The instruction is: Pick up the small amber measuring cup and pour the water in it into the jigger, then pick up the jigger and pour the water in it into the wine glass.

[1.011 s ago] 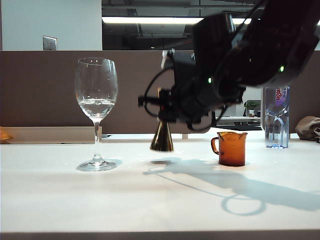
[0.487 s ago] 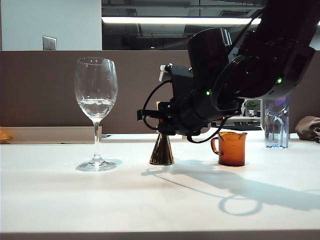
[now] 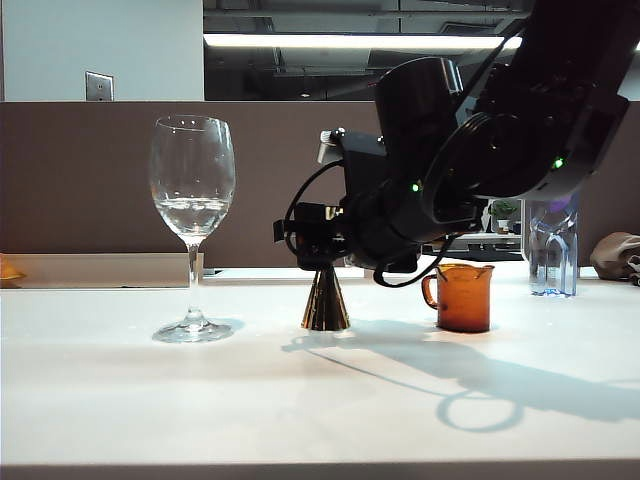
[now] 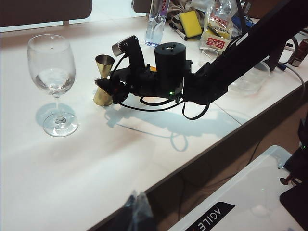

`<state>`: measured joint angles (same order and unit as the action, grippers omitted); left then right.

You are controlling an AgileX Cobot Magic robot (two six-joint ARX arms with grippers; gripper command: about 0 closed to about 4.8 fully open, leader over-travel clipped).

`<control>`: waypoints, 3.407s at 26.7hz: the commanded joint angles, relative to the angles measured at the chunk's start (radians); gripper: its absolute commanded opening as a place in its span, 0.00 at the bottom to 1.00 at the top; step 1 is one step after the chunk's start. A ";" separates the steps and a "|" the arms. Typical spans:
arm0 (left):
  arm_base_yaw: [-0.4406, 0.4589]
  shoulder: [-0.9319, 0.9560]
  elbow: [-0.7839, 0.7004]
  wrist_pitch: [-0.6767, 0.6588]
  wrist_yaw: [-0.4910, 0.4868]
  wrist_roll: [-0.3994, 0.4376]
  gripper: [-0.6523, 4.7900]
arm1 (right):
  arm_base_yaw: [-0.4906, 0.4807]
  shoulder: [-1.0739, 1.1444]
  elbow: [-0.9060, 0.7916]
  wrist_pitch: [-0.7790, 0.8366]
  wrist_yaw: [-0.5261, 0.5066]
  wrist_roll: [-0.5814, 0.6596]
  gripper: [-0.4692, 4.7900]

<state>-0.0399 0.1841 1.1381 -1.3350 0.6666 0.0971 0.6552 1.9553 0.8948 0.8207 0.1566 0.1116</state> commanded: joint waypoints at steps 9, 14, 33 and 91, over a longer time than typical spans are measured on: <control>0.002 0.001 0.003 0.012 0.004 0.000 0.12 | 0.041 -0.107 -0.021 -0.102 0.098 -0.009 0.74; 0.002 0.001 0.003 0.012 0.004 0.000 0.12 | 0.041 -0.203 -0.099 -0.123 0.119 -0.010 0.74; 0.002 0.001 0.003 0.012 0.004 0.000 0.12 | -0.107 -1.015 -0.486 -0.586 0.087 -0.135 0.09; 0.002 0.001 0.003 0.012 0.004 0.000 0.12 | -0.419 -1.939 -0.857 -0.582 -0.002 -0.164 0.09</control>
<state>-0.0399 0.1841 1.1381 -1.3346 0.6666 0.0971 0.2428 0.0254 0.0486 0.2203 0.1539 -0.0528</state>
